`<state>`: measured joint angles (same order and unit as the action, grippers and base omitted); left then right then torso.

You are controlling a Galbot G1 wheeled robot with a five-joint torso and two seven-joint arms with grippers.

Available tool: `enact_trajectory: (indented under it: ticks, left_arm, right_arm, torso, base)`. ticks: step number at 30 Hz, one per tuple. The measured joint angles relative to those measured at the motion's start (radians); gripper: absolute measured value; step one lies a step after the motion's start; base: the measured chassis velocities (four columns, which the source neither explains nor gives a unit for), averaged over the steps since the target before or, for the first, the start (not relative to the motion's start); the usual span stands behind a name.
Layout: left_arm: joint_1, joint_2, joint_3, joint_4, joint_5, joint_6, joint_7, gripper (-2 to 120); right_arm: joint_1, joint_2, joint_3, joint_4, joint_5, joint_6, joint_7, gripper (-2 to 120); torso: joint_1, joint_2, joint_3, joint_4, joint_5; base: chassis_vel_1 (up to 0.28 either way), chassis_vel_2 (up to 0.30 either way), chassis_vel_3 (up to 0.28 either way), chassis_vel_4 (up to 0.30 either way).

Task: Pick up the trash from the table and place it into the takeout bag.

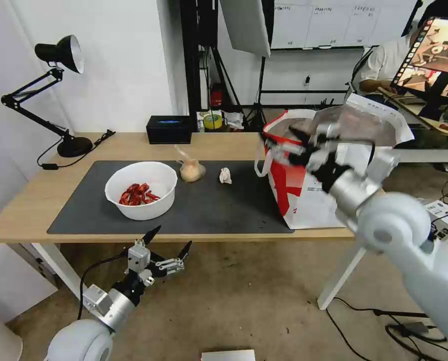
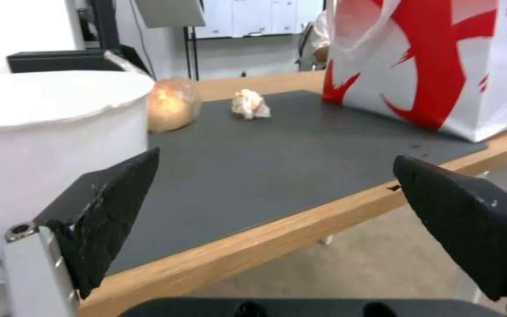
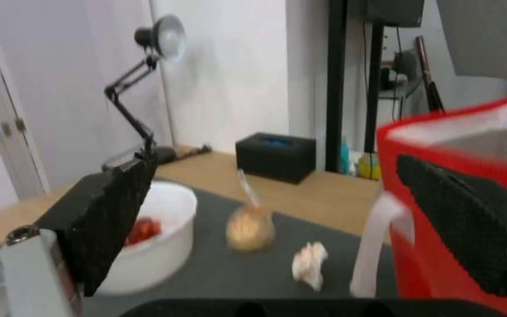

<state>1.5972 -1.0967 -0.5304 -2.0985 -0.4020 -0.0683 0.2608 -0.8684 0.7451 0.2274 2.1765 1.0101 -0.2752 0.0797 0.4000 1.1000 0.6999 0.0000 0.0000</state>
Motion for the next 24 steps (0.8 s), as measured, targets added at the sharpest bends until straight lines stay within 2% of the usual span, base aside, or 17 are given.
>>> enact_trajectory:
  ticks: [1, 2, 3, 8, 10, 17, 24]
  left_arm:
    - [0.003, -0.001, -0.006, 0.001, 0.007, -0.003, 0.0, 100]
    - [0.015, -0.002, -0.026, 0.006, 0.024, -0.008, -0.002, 100]
    - [0.023, -0.003, -0.034, 0.012, 0.027, -0.011, -0.003, 100]
    - [0.037, -0.015, -0.047, 0.034, 0.049, -0.023, -0.012, 100]
    - [0.044, -0.032, -0.054, 0.048, 0.063, -0.026, -0.042, 100]
    - [0.054, -0.039, -0.075, 0.07, 0.073, -0.027, -0.079, 100]
    - [0.053, -0.04, -0.083, 0.085, 0.073, -0.028, -0.083, 100]
  right_arm:
    - [-0.036, -0.001, 0.006, 0.012, -0.04, 0.008, -0.008, 100]
    - [-0.157, 0.01, 0.021, 0.035, -0.151, 0.059, -0.012, 100]
    - [-0.215, 0.017, 0.024, 0.04, -0.2, 0.093, -0.012, 100]
    - [-0.332, 0.047, 0.022, 0.045, -0.299, 0.16, 0.001, 100]
    - [-0.419, 0.105, 0.02, 0.034, -0.377, 0.203, 0.03, 100]
    - [-0.548, 0.193, 0.023, -0.025, -0.485, 0.299, 0.071, 100]
    - [-0.632, 0.238, 0.028, -0.05, -0.526, 0.337, 0.083, 100]
  torso:
    - [0.0, 0.0, 0.0, 0.0001, 0.0]
    - [0.0, 0.0, 0.0, 0.0, 0.0001]
    - [0.0, 0.0, 0.0, -0.0001, 0.0002]
    - [0.0, 0.0, 0.0, -0.0001, 0.0]
    - [0.0, 0.0, 0.0, 0.0, 0.0]
    - [0.0, 0.0, 0.0, 0.0, 0.0]
    - [0.0, 0.0, 0.0, -0.0001, -0.0001]
  base:
    - [0.0, 0.0, 0.0, 0.0]
    - [0.0, 0.0, 0.0, 0.0]
    - [0.0, 0.0, 0.0, 0.0]
    - [0.0, 0.0, 0.0, 0.0]
    - [0.0, 0.0, 0.0, 0.0]
    - [0.0, 0.0, 0.0, 0.0]
    - [0.0, 0.0, 0.0, 0.0]
